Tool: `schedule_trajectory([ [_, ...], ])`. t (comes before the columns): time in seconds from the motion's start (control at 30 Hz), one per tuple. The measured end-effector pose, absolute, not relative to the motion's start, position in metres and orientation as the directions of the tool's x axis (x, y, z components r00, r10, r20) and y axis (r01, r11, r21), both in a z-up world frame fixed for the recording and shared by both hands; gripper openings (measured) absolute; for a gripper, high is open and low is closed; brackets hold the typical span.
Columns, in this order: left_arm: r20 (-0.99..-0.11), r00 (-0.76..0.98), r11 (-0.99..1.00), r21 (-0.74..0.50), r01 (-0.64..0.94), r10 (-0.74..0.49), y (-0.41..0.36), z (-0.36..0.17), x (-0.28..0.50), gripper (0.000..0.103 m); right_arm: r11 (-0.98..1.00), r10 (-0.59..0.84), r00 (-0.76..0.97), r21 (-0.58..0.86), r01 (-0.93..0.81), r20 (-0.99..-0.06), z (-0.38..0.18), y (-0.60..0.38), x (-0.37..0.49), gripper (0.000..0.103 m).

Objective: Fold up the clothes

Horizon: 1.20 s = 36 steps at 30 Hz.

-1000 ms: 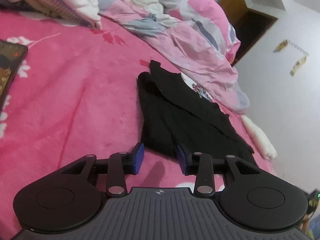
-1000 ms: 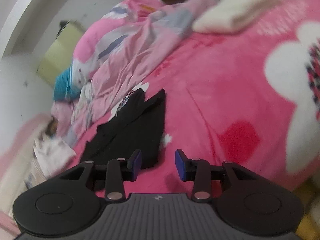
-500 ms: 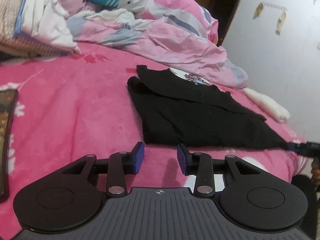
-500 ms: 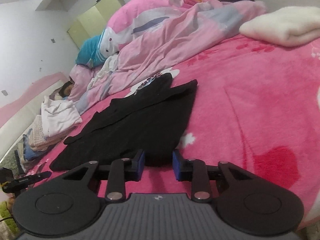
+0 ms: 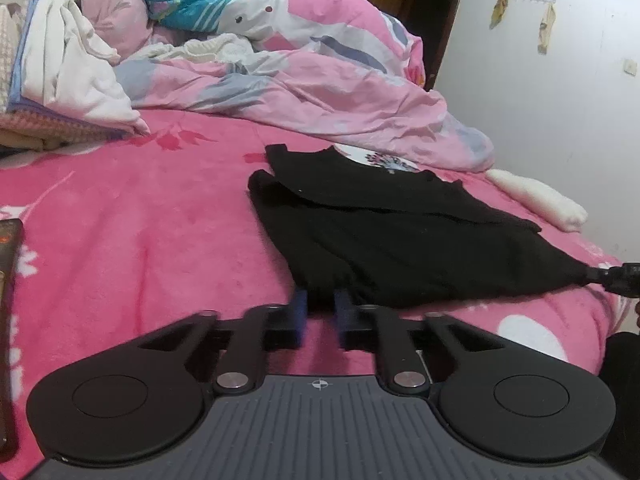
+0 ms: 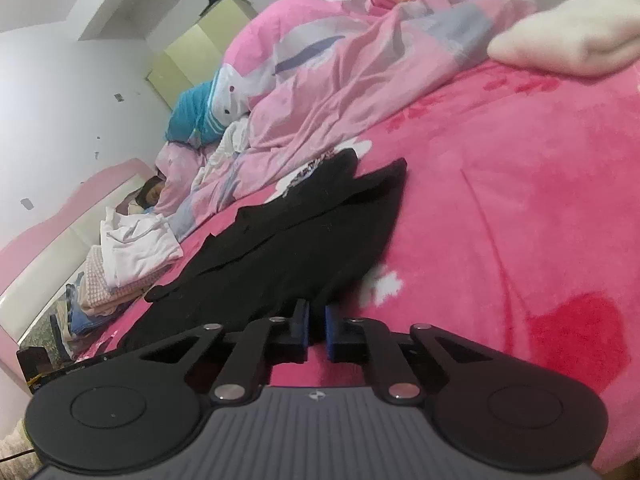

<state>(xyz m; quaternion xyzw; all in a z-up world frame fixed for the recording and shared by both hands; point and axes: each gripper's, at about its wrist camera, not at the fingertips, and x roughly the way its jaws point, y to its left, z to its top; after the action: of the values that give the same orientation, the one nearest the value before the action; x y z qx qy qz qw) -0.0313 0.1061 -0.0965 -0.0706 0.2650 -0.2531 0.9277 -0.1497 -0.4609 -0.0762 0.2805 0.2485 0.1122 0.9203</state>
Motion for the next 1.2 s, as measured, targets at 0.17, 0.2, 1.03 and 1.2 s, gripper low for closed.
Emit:
schedule_trajectory([
  [0.17,-0.436,0.747,0.864,-0.286,0.413,-0.502,0.119,-0.091,-0.032,0.004,0.82,0.33,0.872,0.567,-0.075,-0.361,-0.068,-0.471,-0.155,0.004],
  [0.2,-0.436,0.749,0.866,-0.286,0.41,-0.499,0.121,-0.091,-0.031,0.004,0.82,0.328,0.873,0.568,-0.073,-0.361,-0.068,-0.472,-0.155,0.004],
  [1.03,-0.407,0.68,0.71,-0.662,0.24,-0.609,0.163,-0.086,-0.036,0.044,0.421,0.395,0.894,0.906,0.03,-0.213,-0.079,-0.498,-0.194,0.012],
  [1.2,-0.404,0.576,0.607,-0.766,0.212,-0.71,0.136,-0.1,-0.023,0.058,0.286,0.498,0.851,0.958,0.021,-0.167,-0.081,-0.463,-0.18,0.039],
])
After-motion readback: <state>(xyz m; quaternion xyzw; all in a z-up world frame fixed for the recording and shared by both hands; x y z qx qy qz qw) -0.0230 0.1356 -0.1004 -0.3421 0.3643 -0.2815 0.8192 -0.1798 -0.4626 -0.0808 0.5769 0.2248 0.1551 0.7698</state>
